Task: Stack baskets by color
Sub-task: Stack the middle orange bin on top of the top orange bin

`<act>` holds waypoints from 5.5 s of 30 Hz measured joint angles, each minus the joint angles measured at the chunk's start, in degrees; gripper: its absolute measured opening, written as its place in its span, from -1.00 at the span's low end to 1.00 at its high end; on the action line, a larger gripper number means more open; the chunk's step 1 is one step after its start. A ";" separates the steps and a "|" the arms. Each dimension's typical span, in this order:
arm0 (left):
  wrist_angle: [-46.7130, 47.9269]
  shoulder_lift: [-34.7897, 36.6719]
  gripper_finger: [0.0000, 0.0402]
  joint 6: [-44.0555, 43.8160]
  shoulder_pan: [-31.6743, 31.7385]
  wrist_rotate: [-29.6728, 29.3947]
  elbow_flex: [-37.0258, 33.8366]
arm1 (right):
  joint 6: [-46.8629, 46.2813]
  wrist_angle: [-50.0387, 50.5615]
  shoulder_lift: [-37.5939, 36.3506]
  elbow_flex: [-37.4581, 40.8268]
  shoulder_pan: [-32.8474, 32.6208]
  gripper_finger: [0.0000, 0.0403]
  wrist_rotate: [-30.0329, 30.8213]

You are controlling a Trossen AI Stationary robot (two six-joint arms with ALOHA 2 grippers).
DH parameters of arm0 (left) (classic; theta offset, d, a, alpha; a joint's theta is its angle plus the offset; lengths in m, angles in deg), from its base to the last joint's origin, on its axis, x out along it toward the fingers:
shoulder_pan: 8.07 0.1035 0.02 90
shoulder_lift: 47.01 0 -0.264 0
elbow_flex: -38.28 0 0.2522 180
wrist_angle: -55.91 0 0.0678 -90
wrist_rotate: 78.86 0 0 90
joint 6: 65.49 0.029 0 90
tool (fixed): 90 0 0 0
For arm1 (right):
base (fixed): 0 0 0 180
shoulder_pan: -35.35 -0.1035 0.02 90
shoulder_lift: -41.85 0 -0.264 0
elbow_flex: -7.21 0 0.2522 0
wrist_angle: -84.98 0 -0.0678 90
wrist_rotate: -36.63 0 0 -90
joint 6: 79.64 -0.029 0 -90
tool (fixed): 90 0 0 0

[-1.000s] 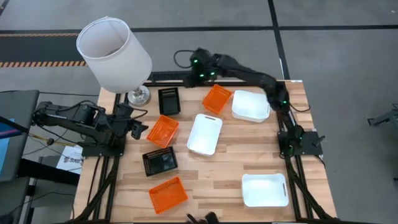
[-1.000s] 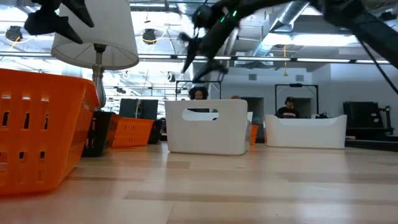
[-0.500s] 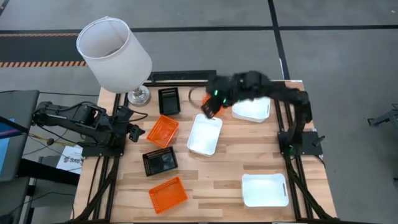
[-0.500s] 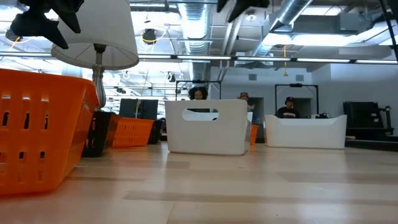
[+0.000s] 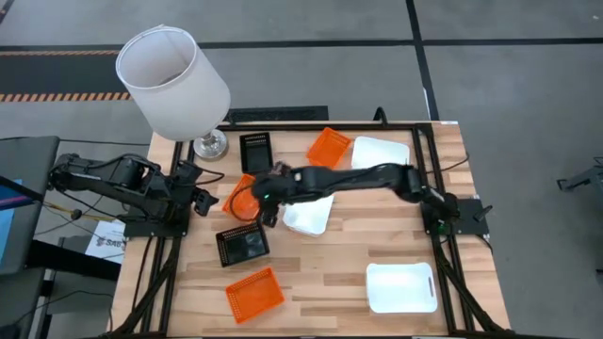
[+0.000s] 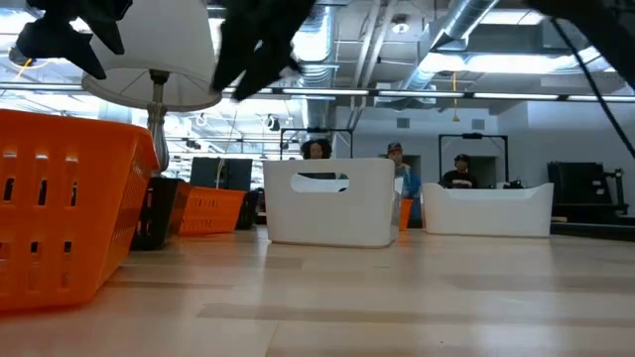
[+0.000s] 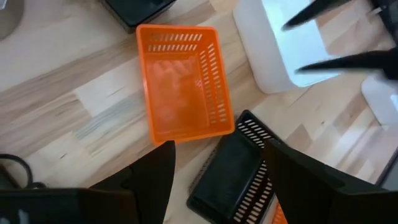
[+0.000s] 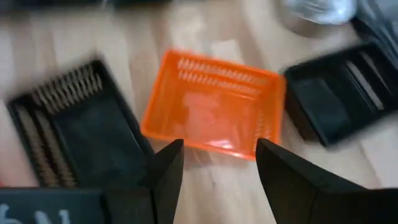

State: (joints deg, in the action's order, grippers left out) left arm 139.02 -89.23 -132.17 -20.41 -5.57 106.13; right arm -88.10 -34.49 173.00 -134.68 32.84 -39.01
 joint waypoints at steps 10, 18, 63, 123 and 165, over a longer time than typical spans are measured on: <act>2.00 -0.02 0.16 -0.08 0.00 -0.04 0.00 | 28.26 -5.13 8.19 -0.05 1.76 0.10 -9.12; 2.00 -0.02 0.16 -1.87 0.00 -0.72 0.00 | 36.19 -7.06 9.05 -0.01 4.43 0.10 -14.28; 1.93 -0.02 0.16 -3.00 0.00 -3.10 0.00 | 38.53 -0.98 2.80 -0.02 6.82 -0.96 -14.20; 1.94 -0.04 0.16 -9.36 0.02 -23.07 0.00 | 78.43 -5.61 -36.07 54.97 31.16 -0.95 -2.43; 1.94 -0.04 0.16 -12.12 0.00 -24.55 0.00 | 72.95 -6.65 -30.97 54.92 31.50 -0.60 -15.52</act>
State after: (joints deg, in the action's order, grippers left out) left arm 140.96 -89.27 -144.28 -20.40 -30.12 106.13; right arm -15.15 -41.14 142.03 -79.76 64.35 -54.53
